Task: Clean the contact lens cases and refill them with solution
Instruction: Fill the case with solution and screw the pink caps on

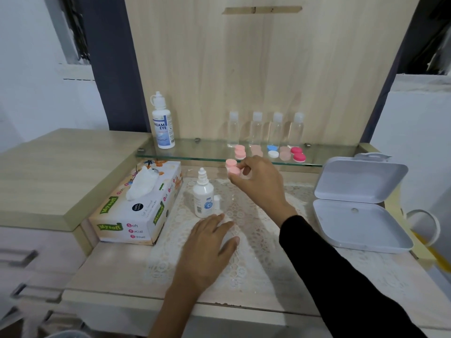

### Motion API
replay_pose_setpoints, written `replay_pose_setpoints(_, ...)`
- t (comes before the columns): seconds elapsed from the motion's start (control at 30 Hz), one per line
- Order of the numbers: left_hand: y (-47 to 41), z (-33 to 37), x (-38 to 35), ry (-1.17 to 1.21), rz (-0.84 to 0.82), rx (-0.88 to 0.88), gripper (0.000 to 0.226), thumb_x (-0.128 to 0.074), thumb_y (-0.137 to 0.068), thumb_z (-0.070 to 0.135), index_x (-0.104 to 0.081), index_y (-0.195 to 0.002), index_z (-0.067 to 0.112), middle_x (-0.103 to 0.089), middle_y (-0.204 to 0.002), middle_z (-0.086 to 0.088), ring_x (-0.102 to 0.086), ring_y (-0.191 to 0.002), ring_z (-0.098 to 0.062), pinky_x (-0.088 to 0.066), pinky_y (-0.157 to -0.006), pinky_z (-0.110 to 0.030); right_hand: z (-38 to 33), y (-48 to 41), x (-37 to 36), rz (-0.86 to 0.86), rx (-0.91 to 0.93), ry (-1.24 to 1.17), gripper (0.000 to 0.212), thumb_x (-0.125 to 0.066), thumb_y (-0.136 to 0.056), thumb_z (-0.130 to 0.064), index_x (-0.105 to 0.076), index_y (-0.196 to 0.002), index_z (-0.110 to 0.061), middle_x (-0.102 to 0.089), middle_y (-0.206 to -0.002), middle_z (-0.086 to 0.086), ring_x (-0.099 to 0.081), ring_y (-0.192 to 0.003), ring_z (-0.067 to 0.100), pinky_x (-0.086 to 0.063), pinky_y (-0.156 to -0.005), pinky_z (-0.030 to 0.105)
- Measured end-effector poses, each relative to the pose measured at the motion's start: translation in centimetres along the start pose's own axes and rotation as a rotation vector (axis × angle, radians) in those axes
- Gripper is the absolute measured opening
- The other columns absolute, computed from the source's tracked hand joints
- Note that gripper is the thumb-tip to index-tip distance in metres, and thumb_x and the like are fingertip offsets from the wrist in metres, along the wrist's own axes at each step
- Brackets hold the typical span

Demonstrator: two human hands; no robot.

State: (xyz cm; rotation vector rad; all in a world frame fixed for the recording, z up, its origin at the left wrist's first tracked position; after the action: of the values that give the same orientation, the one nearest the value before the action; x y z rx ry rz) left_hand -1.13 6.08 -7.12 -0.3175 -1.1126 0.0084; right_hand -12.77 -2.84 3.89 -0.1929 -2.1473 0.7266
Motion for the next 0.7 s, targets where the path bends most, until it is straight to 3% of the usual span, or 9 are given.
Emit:
replay_pose_setpoints(0.17, 0.0, 0.0, 0.0, -0.007, 0.026, -0.020, 0.069, -0.014, -0.084, 0.065, -0.041, -0.140, 0.035, -0.029, -0.153, 0.010, -0.018, -0.141, -0.008, -0.010, -0.116, -0.025, -0.8, -2.5, -0.9, 0.039, -0.009, 0.051, 0.024, -0.066, -0.079, -0.039, -0.069, -0.090, -0.017, -0.060, -0.083, -0.005, -0.052, -0.089, 0.018, -0.041, -0.066, 0.031)
replay_pose_setpoints(0.3, -0.1, 0.0, 0.1, 0.016, 0.065, -0.032, 0.071, -0.013, -0.081, 0.063, -0.046, -0.136, 0.033, -0.035, -0.149, 0.009, -0.024, -0.139, -0.010, -0.015, -0.115, -0.027, -0.9, -4.3, -1.6, 0.036, -0.010, 0.117, 0.026, -0.067, -0.079, -0.039, -0.071, -0.091, -0.016, -0.054, -0.090, -0.003, -0.046, -0.092, 0.018, -0.032, -0.076, 0.029)
replay_pose_setpoints(0.7, -0.2, 0.0, 0.4, 0.052, 0.119, -0.048, 0.063, -0.025, -0.084, 0.058, -0.056, -0.129, 0.027, -0.046, -0.142, 0.007, -0.036, -0.134, -0.012, -0.024, -0.114, -0.031, -0.9, -6.6, -3.1, -0.014, -0.062, 0.210, 0.036, -0.068, -0.081, -0.049, -0.073, -0.104, -0.022, -0.055, -0.110, 0.004, -0.044, -0.108, 0.023, -0.031, -0.087, 0.034)
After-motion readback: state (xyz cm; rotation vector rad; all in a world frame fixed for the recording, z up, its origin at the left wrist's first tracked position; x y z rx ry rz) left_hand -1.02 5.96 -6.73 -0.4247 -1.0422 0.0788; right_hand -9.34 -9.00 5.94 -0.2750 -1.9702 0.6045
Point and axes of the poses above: each hand's wrist, its own y-axis away from the middle knuckle, its own x-axis out of the back of the hand, z = x × y, the point moved 9 cm from there along -y, towards the middle knuckle
